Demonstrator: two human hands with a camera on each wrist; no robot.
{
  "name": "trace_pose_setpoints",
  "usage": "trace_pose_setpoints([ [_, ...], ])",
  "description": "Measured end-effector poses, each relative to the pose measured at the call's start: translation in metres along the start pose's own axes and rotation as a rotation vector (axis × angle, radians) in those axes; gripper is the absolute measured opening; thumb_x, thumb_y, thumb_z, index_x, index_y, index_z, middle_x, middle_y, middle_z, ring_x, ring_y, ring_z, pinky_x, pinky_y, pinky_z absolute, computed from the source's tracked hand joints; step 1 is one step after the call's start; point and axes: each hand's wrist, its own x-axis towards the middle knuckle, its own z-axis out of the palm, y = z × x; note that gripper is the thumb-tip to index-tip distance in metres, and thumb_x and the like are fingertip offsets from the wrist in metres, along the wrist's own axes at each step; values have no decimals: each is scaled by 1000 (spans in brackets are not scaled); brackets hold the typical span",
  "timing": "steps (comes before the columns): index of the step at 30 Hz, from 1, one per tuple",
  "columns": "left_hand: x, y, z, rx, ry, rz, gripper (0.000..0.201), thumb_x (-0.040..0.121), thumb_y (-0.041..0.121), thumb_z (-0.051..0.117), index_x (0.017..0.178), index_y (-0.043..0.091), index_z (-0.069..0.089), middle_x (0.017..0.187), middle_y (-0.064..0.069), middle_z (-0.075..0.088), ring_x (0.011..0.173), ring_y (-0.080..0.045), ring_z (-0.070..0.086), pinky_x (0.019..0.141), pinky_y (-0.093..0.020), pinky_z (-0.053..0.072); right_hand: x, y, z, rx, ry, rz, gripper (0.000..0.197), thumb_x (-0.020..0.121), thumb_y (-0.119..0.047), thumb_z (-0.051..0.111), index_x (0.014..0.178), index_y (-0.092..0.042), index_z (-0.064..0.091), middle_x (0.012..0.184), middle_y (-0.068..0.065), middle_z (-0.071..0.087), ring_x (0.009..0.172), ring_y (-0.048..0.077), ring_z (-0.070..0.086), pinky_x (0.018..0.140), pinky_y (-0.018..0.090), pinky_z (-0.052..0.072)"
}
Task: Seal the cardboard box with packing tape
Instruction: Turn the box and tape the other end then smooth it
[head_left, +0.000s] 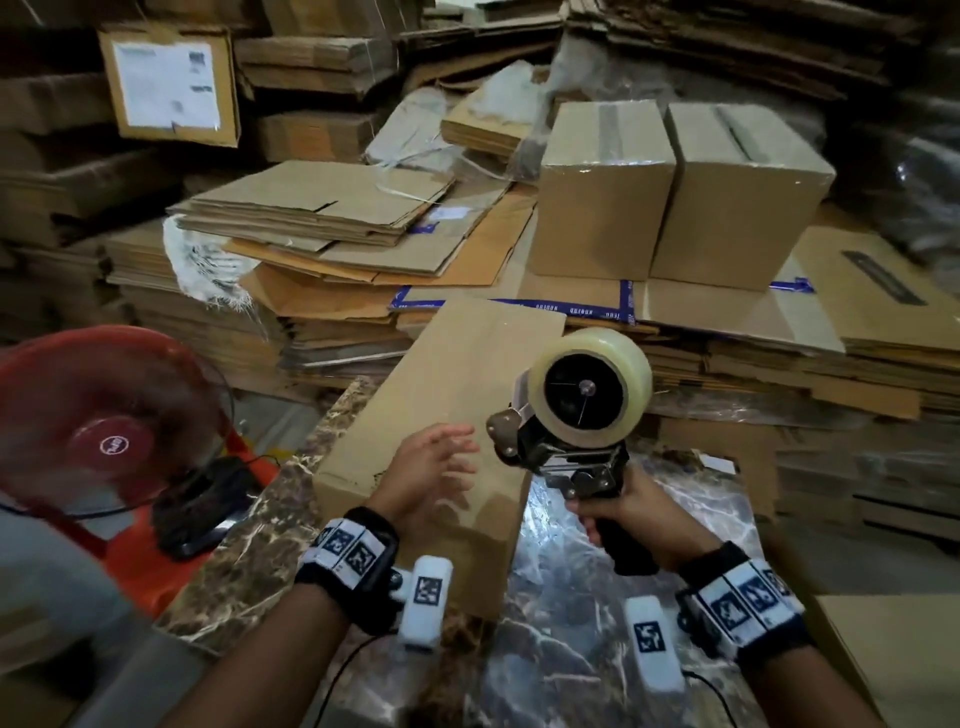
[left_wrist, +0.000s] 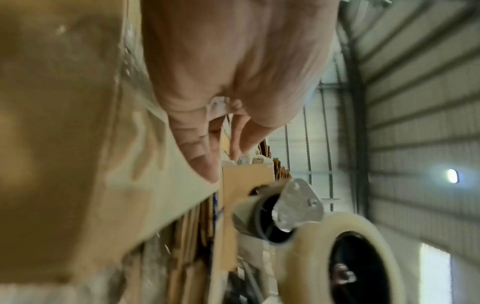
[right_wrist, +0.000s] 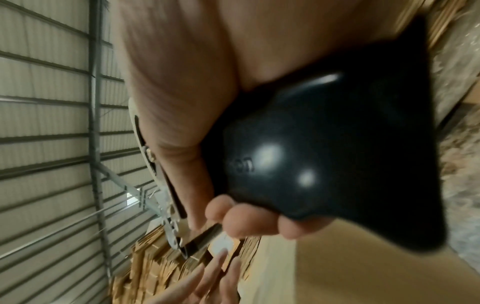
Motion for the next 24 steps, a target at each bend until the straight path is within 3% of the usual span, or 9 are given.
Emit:
trace_pose_setpoints([
  [3, -8, 11, 3, -354, -202, -246, 31, 102, 21, 47, 125, 4, 59, 121, -23, 66, 103, -33, 69, 78, -41, 58, 1, -15, 15, -159, -67, -3, 20, 83, -7, 75, 78, 7, 61, 63, 18, 58, 55, 24, 55, 54, 31, 47],
  [5, -12, 16, -1, -544, -253, -303, 35, 103, 21, 43, 129, 1, 56, 131, -26, 60, 119, -36, 62, 89, -43, 58, 4, -22, 25, -225, -85, -14, 33, 84, -10, 74, 82, 18, 56, 65, 19, 58, 57, 25, 55, 56, 29, 48],
  [8, -15, 15, -12, -659, -250, -326, 37, 100, 18, 48, 130, -3, 58, 134, -27, 58, 123, -34, 59, 99, -42, 52, 5, -29, 38, -213, -104, -34, 35, 85, -7, 72, 90, 22, 53, 67, 20, 57, 60, 26, 54, 56, 28, 48],
  [12, -13, 3, -22, -708, -210, -283, 34, 97, 6, 49, 128, -2, 59, 133, -23, 60, 112, -28, 65, 87, -34, 59, 9, -37, 50, -271, -117, -51, 33, 85, -10, 73, 81, 17, 55, 66, 19, 60, 59, 25, 56, 57, 26, 49],
  [16, -12, 5, -27, -733, -200, -258, 30, 98, -7, 37, 118, -7, 59, 109, -21, 72, 92, -25, 74, 68, -27, 61, 14, -43, 59, -296, -139, -60, 24, 84, -10, 75, 74, 7, 60, 63, 15, 62, 57, 24, 57, 59, 31, 49],
  [19, -9, 10, -35, -730, -214, -263, 32, 100, -3, 35, 122, -7, 58, 117, -24, 69, 98, -29, 73, 74, -32, 62, 17, -50, 63, -328, -155, -63, 18, 84, -7, 74, 71, -4, 62, 59, 12, 61, 52, 21, 56, 57, 30, 49],
  [22, -8, 15, -41, -644, -239, -267, 30, 101, 3, 41, 122, -7, 60, 118, -26, 68, 100, -31, 72, 75, -33, 62, 19, -54, 65, -364, -172, -82, 20, 84, -6, 74, 73, 4, 61, 60, 15, 61, 54, 25, 57, 57, 35, 49],
  [24, -6, 18, -47, -437, -235, -196, 28, 101, 2, 41, 119, -9, 60, 118, -26, 67, 100, -30, 70, 69, -31, 62, 19, -57, 67, -411, -181, -93, 25, 83, -7, 75, 76, 11, 59, 61, 16, 61, 55, 26, 58, 58, 36, 49],
])
